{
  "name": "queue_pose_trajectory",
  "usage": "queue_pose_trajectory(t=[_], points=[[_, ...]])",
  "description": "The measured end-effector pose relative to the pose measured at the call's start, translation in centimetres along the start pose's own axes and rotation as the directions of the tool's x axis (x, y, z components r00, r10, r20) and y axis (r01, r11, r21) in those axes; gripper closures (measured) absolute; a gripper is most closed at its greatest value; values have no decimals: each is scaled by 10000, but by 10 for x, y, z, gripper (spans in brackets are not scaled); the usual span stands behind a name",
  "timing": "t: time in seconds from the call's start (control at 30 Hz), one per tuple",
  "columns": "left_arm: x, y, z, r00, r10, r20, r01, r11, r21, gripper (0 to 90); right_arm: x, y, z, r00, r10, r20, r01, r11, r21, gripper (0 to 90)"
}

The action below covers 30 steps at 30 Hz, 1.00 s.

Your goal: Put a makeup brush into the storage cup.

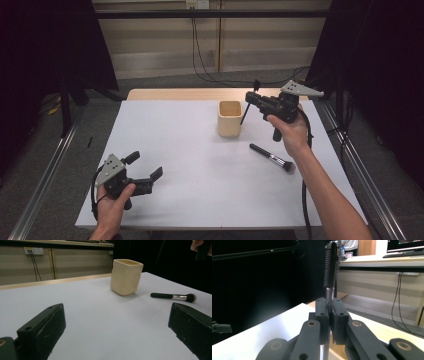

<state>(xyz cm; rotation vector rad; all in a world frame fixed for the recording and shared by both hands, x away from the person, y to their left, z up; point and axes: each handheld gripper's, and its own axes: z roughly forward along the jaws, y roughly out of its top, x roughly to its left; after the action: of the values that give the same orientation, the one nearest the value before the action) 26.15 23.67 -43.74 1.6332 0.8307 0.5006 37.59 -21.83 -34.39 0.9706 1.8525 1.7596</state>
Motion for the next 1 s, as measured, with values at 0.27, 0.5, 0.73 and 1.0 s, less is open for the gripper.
queue_pose_trajectory(t=[0.27, 0.5, 0.73, 1.0], points=[[5, 0, -2, 9997, 124, -203, -123, 9999, 52, 13, -4, 7, 16, 9997, -169, 188, 168, 9998, 48, 855], [5, 0, -2, 9998, 80, -193, -78, 9999, 92, 25, -10, 11, 32, 9991, -95, 405, 101, 9998, -147, 854], [5, 0, -3, 9996, 153, -255, -153, 9999, -2, 24, -17, 7, 48, 9975, -166, 693, 178, 9997, -163, 853], [8, 0, -1, 9993, 129, -352, -128, 9999, 41, 24, -25, 3, 54, 9944, -213, 1033, 226, 9997, -116, 855]])
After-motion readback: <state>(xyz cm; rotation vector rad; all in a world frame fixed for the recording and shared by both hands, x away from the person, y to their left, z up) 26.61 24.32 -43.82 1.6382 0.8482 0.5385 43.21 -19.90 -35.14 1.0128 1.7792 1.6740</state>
